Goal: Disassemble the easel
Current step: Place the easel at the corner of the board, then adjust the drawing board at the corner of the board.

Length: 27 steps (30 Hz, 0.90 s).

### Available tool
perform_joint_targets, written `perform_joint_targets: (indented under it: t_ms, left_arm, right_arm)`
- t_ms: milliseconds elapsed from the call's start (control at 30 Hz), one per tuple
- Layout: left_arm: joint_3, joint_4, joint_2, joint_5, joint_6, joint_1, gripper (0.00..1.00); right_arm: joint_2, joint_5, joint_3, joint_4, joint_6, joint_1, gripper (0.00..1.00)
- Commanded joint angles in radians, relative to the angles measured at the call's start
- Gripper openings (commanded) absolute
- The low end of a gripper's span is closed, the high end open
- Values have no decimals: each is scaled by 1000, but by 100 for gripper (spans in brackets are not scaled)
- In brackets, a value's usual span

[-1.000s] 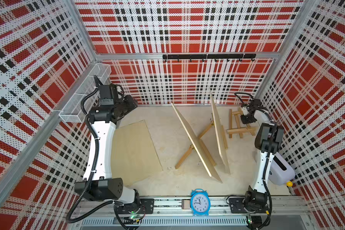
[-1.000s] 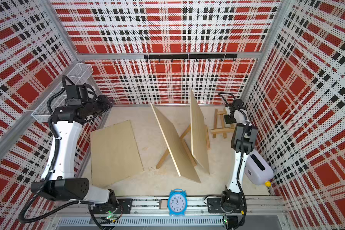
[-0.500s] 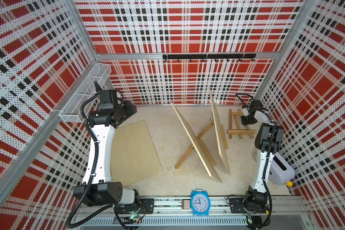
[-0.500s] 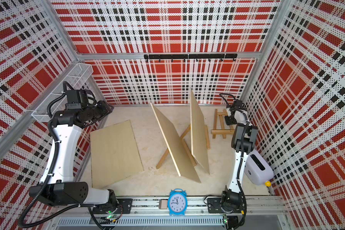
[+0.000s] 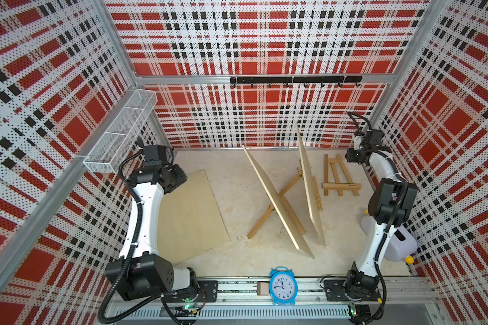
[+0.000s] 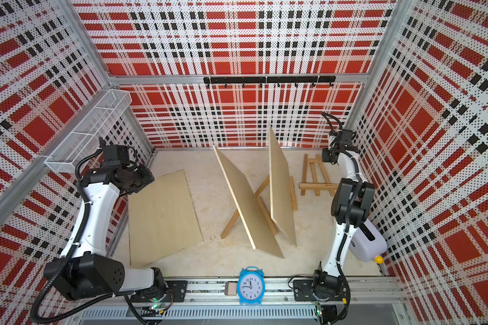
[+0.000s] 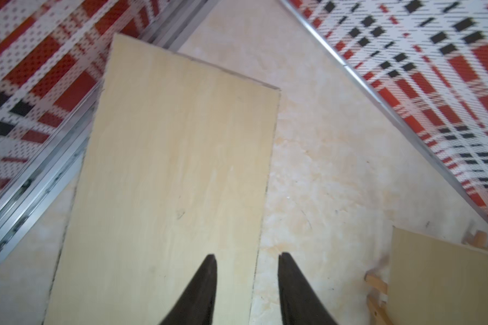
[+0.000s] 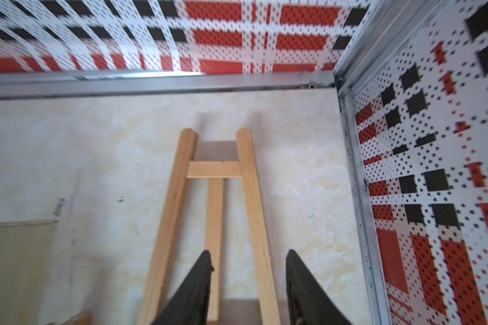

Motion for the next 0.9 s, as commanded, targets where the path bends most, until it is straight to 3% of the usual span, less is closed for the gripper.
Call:
perform_joint_targets:
  t_ms: [0,133,233,400,633,867]
  left_arm:
    - [-78,-7,-28,-78,1,101,36]
    - [-133,-2,5,-119,10,192,38]
    - [-155,-21,58,-133,16,232,51]
    - [-246,106,141,8,-10,305,54]
    - [-265,153,233,-65,1,317,64]
    - [-272,213,311,-52,72,364,69]
  right_arm:
    - [-103,-78,-119,135,107,19,46]
    - [-179,-106,-207,147,95,68,46]
    - [-210,-99,-233,121,77,104,46]
    - [-246,-133,-259,123,104,123,46]
    - [-261,-120,-216,66,84,122,46]
    - [-273,-104,-210,50,85,122,46]
